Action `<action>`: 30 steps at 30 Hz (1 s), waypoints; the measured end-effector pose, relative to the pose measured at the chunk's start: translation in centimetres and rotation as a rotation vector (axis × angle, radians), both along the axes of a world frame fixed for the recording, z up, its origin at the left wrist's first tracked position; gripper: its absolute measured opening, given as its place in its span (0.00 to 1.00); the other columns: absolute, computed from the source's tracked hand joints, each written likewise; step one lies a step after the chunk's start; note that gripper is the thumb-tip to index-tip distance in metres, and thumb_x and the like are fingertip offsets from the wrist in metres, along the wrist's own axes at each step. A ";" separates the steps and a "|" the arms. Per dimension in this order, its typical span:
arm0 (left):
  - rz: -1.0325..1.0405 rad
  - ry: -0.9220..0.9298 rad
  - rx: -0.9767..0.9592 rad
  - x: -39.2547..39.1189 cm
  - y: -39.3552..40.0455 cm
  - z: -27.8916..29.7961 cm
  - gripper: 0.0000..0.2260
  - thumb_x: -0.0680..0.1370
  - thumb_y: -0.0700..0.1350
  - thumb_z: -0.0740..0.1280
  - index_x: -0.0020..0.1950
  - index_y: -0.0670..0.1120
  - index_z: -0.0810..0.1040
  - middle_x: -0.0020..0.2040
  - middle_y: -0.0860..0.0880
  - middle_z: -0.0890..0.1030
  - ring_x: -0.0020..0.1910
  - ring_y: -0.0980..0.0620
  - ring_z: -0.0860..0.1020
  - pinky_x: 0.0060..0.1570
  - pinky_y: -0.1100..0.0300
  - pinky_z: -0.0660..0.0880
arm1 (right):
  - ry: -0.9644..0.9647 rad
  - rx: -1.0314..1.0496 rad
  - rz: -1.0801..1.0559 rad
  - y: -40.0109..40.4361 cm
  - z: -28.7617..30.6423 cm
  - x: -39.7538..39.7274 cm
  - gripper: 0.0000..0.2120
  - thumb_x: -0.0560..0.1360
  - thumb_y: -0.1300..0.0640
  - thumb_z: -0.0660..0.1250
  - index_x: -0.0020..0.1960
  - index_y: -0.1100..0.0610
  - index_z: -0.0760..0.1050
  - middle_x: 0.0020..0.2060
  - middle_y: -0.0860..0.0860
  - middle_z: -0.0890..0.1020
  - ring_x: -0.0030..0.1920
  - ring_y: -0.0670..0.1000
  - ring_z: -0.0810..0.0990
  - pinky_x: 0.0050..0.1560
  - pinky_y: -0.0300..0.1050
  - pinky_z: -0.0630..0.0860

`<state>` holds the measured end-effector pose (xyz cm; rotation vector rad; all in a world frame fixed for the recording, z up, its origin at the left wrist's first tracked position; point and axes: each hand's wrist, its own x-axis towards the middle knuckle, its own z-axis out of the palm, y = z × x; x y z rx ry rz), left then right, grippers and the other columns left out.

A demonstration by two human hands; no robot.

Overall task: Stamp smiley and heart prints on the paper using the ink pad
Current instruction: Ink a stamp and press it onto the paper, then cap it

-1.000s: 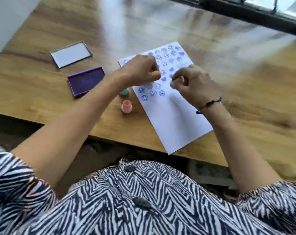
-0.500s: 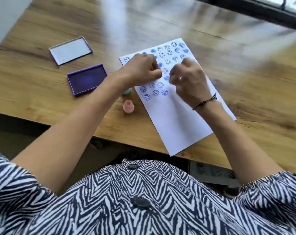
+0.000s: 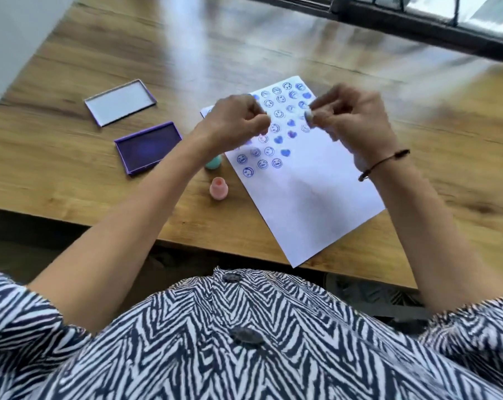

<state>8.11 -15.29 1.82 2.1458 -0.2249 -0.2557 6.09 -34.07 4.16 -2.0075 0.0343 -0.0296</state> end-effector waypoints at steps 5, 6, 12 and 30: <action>0.014 0.050 -0.243 -0.3 0.6 0.1 0.06 0.73 0.42 0.65 0.38 0.51 0.73 0.37 0.53 0.82 0.38 0.53 0.80 0.50 0.49 0.79 | 0.038 0.117 -0.004 0.6 0.3 -0.7 0.11 0.67 0.68 0.69 0.34 0.53 0.76 0.23 0.47 0.79 0.23 0.44 0.68 0.25 0.36 0.65; 0.007 0.063 -0.268 -0.4 0.6 0.1 0.05 0.73 0.42 0.65 0.38 0.51 0.74 0.36 0.52 0.81 0.38 0.53 0.79 0.49 0.51 0.79 | 0.048 0.136 -0.002 0.8 0.1 -0.9 0.10 0.67 0.68 0.69 0.35 0.54 0.76 0.26 0.51 0.79 0.24 0.45 0.68 0.26 0.38 0.64; -0.020 0.185 -0.497 -1.3 0.3 0.3 0.01 0.73 0.39 0.66 0.43 0.44 0.77 0.37 0.48 0.79 0.36 0.55 0.77 0.41 0.64 0.76 | 0.083 0.334 -0.007 1.9 -0.3 -1.3 0.11 0.69 0.71 0.66 0.35 0.55 0.76 0.27 0.54 0.76 0.24 0.46 0.68 0.25 0.38 0.65; 0.010 0.179 -0.397 -2.2 1.2 -0.1 0.04 0.74 0.40 0.67 0.47 0.41 0.77 0.39 0.48 0.80 0.39 0.55 0.77 0.49 0.58 0.75 | 0.169 0.338 -0.080 1.5 -1.5 -2.2 0.10 0.70 0.69 0.65 0.38 0.55 0.77 0.23 0.45 0.81 0.25 0.44 0.74 0.34 0.41 0.79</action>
